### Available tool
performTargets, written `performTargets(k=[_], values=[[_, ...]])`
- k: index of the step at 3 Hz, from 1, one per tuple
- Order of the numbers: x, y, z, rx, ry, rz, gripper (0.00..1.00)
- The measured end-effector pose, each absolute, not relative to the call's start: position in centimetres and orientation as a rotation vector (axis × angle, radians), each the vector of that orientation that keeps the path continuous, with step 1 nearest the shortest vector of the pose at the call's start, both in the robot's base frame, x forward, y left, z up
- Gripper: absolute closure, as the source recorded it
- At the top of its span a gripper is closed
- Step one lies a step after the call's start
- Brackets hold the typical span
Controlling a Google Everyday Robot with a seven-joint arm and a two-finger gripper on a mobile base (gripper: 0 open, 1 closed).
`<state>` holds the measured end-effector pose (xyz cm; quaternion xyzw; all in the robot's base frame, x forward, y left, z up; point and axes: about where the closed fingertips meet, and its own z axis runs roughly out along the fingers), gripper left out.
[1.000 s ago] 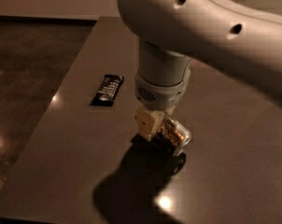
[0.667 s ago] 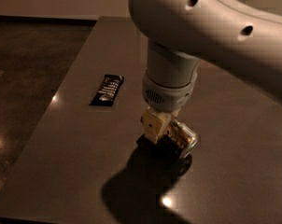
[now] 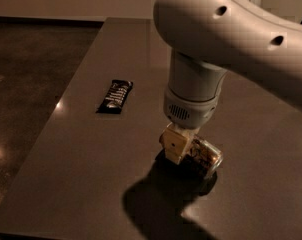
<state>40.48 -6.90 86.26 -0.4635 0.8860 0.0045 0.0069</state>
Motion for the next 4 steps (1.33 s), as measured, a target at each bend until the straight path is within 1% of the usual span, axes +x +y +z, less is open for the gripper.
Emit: performTargets(k=[2,3,4], values=[[39.55,-6.89,85.43,-1.572,2.731,0.068,0.12],[39.34,-7.18,85.02,-1.606,2.723,0.078,0.0],[39.33,-7.19,84.99,-1.61,2.72,0.079,0.0]])
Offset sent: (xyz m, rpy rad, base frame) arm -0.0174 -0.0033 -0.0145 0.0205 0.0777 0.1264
